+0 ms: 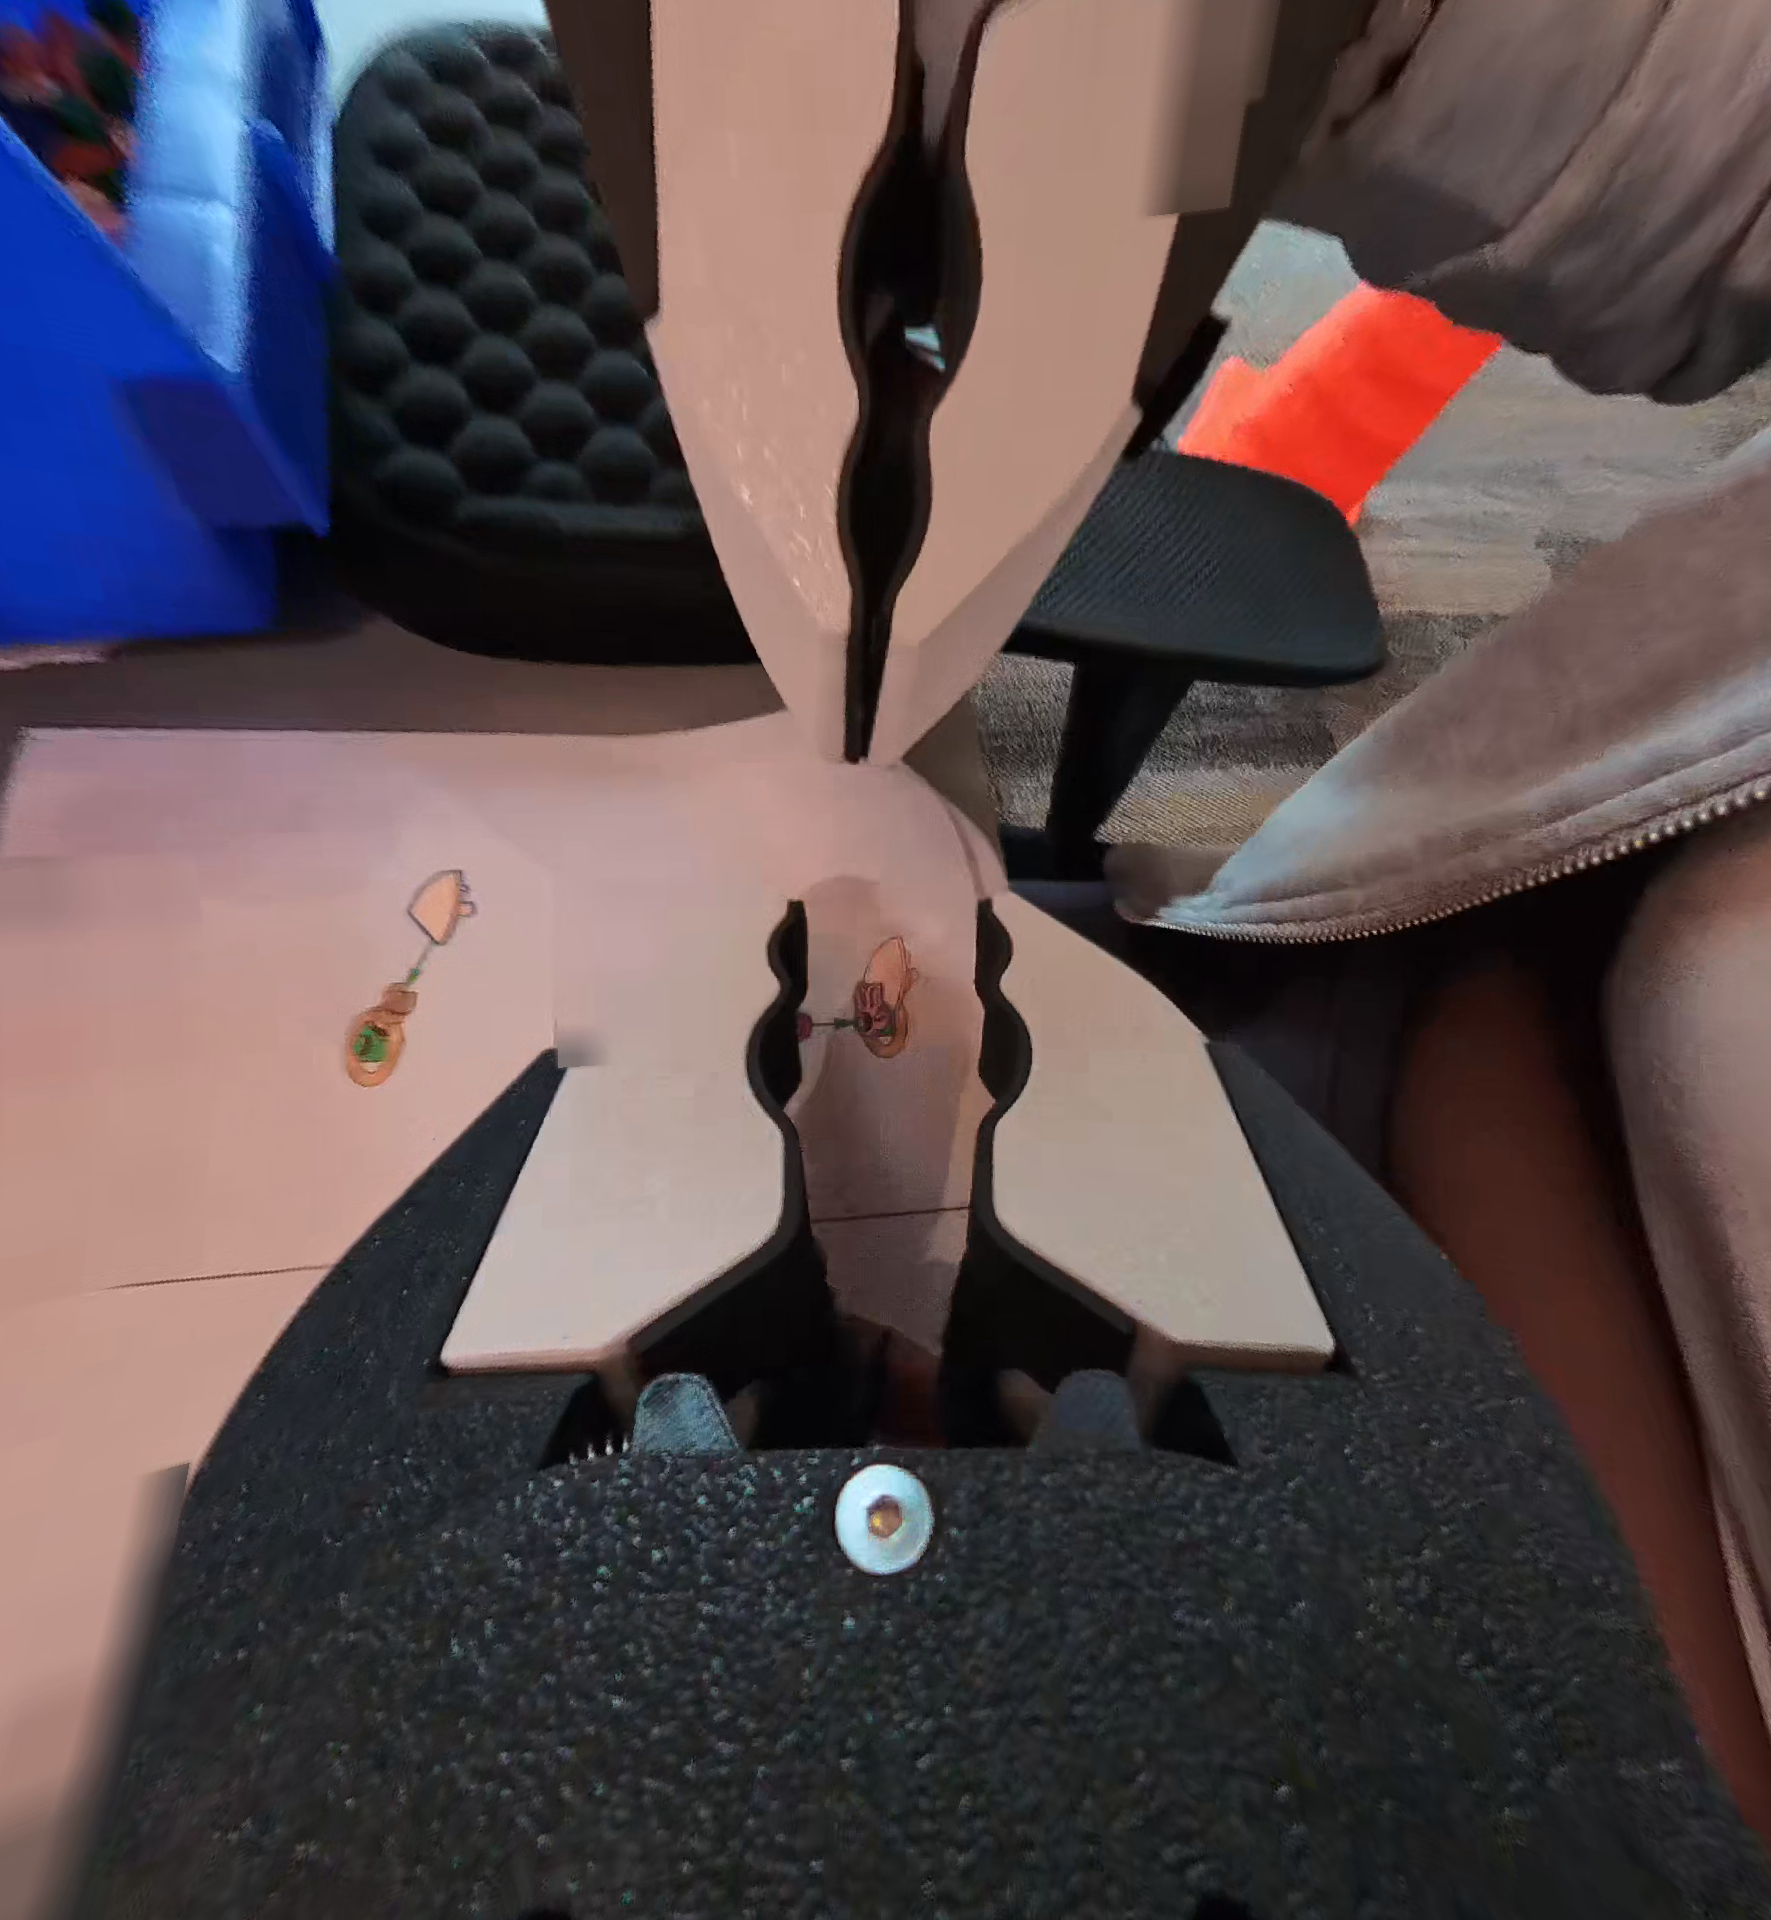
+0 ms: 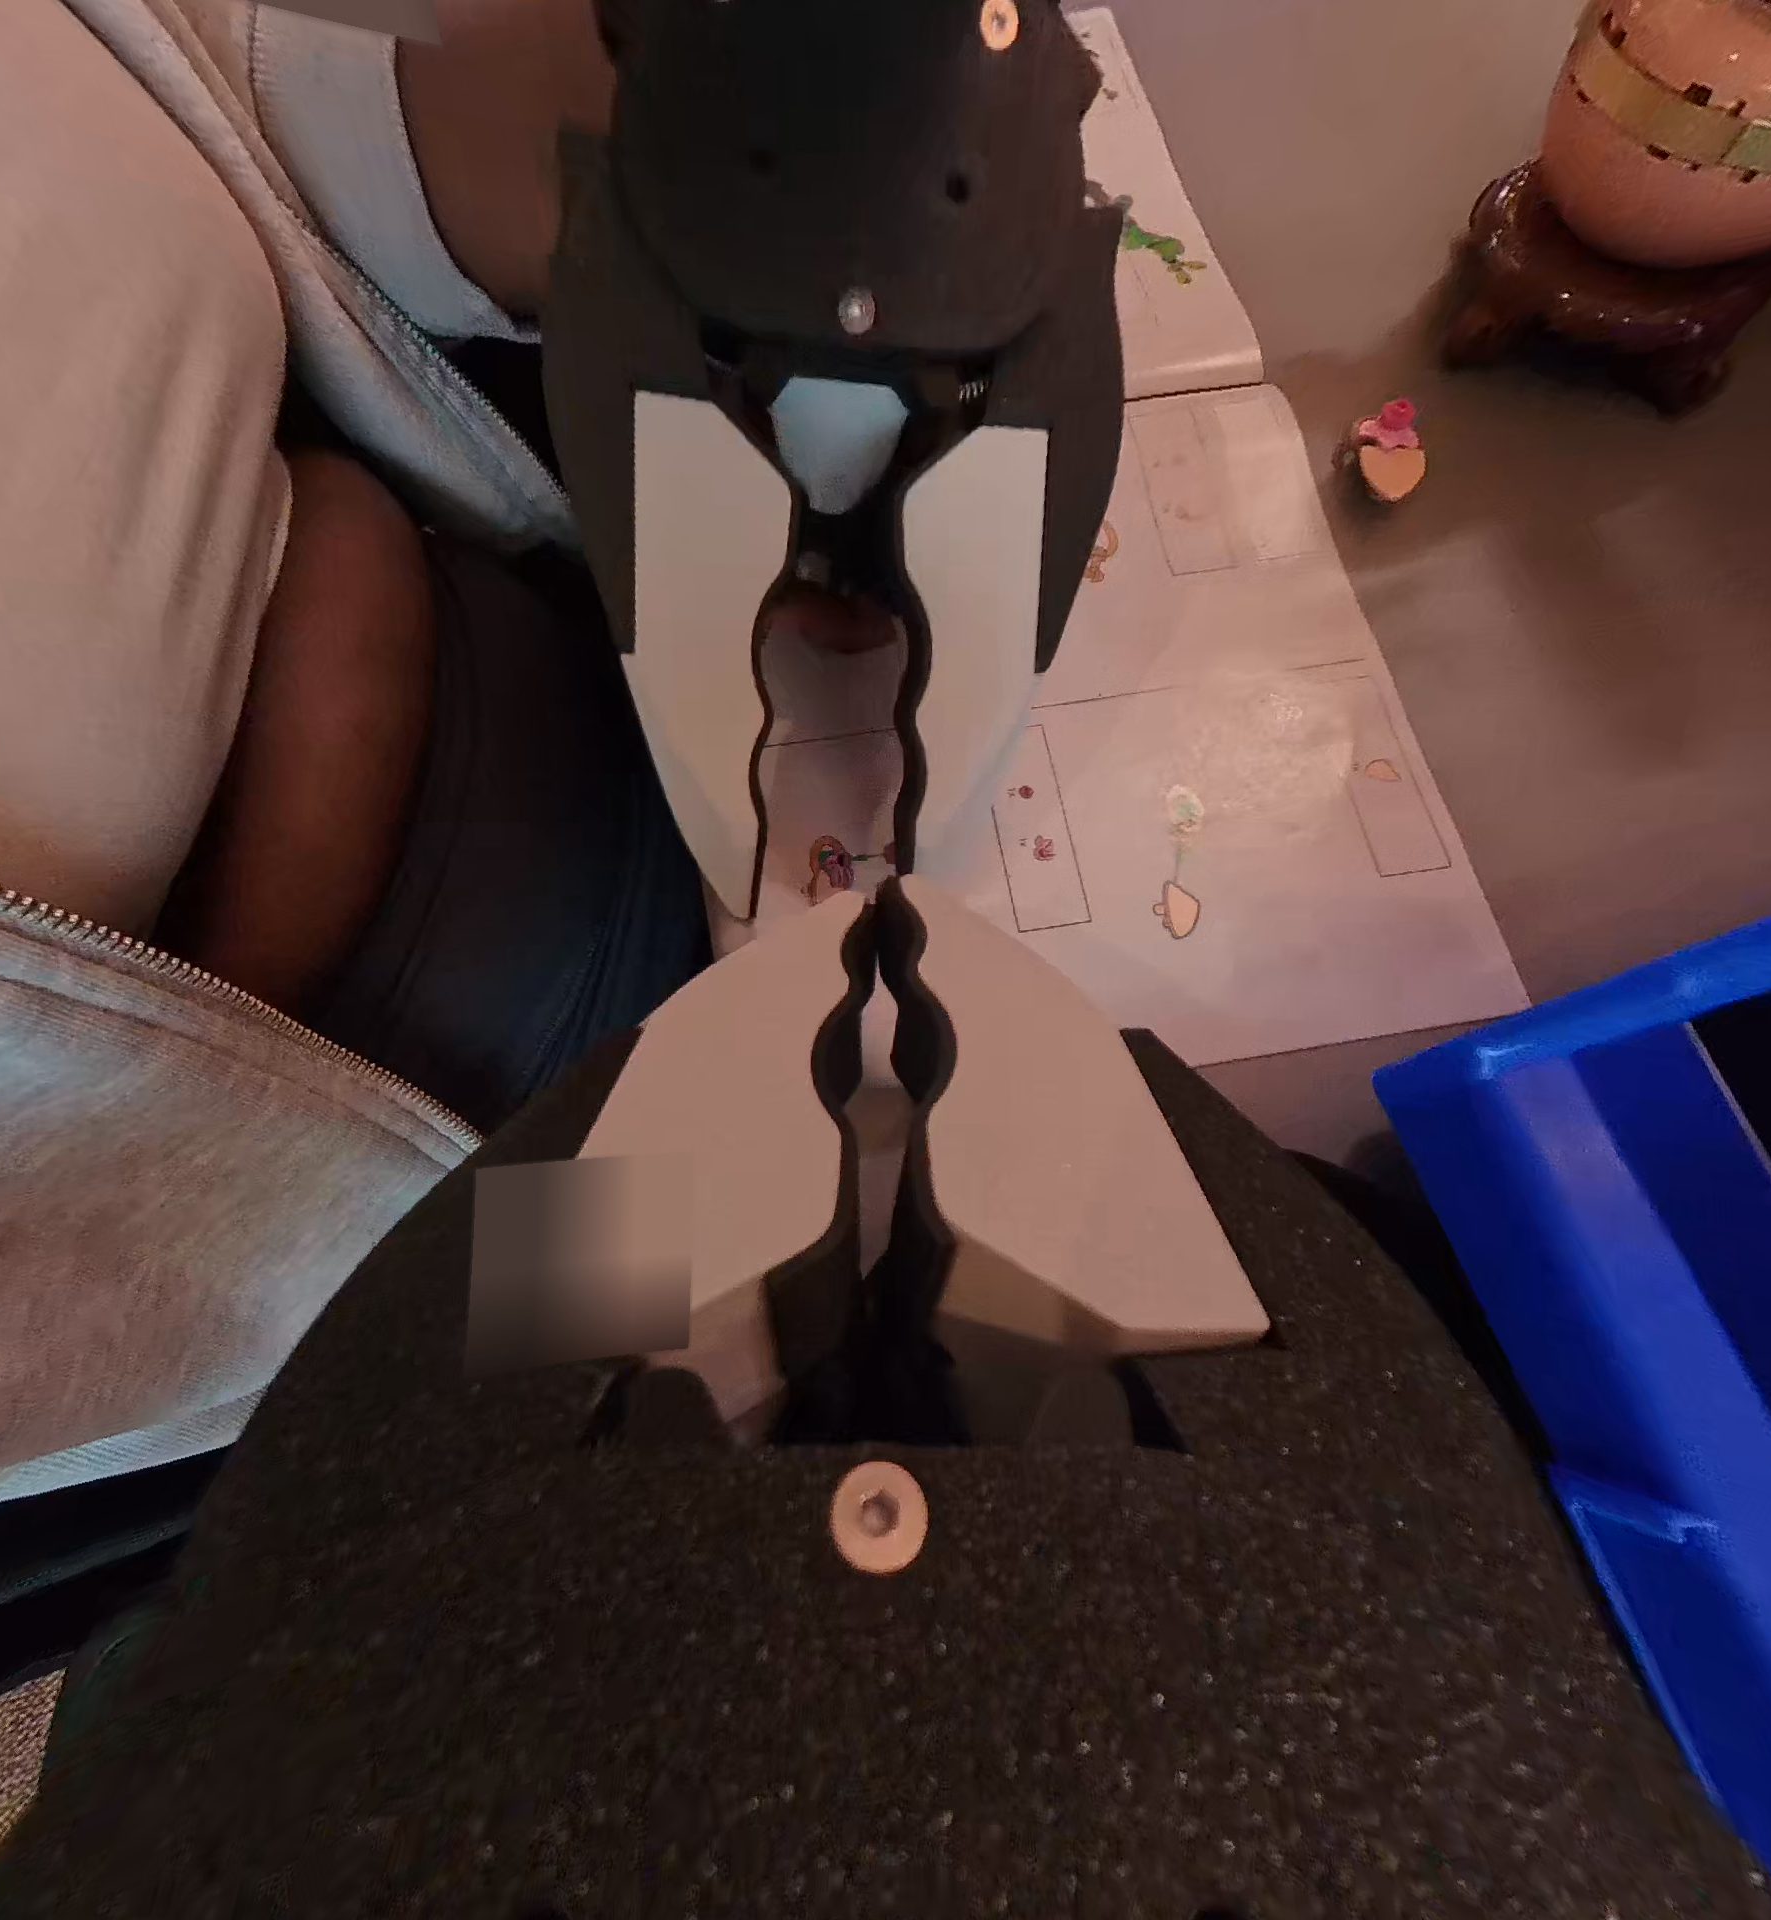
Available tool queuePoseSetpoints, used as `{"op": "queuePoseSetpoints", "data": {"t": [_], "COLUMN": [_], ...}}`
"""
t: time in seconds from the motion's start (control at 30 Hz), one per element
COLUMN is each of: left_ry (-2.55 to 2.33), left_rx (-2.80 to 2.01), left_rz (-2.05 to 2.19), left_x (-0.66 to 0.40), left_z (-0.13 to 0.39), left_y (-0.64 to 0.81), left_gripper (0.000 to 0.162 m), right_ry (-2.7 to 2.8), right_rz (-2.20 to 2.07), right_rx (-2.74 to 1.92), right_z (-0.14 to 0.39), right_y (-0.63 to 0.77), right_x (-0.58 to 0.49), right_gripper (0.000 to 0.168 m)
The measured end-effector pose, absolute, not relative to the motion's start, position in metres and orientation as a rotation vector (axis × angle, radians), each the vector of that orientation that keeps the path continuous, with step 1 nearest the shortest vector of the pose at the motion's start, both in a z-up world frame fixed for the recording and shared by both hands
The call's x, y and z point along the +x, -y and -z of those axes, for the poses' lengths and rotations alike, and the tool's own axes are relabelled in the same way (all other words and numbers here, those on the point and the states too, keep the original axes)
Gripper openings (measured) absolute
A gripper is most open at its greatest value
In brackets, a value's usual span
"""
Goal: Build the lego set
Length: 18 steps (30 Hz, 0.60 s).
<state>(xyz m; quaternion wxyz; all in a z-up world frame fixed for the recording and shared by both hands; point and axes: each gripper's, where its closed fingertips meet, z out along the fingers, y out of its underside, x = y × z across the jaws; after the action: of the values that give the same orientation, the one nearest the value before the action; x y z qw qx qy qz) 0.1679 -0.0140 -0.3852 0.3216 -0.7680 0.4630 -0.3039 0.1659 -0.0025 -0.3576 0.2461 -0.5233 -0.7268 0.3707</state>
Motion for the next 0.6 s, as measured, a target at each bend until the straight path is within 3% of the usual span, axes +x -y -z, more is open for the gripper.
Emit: {"op": "queuePoseSetpoints", "data": {"t": [0.3, 0.4, 0.6], "left_ry": [-1.296, -1.333, -1.365], "left_rx": [-2.026, -2.003, -1.988], "left_rz": [0.884, 0.838, 0.864], "left_x": [0.173, 0.173, 0.173], "left_z": [0.389, 0.391, 0.392], "left_y": [0.026, 0.028, 0.037], "left_gripper": [0.063, 0.063, 0.049], "right_ry": [2.084, 2.205, 2.191], "right_rz": [-1.042, -0.918, -0.851], "right_rx": [-1.366, -1.365, -1.344], "right_z": [0.363, 0.38, 0.39], "right_y": [0.016, 0.025, 0.031], "right_x": [0.177, 0.191, 0.195], "right_gripper": [0.0, 0.031, 0.032]}}
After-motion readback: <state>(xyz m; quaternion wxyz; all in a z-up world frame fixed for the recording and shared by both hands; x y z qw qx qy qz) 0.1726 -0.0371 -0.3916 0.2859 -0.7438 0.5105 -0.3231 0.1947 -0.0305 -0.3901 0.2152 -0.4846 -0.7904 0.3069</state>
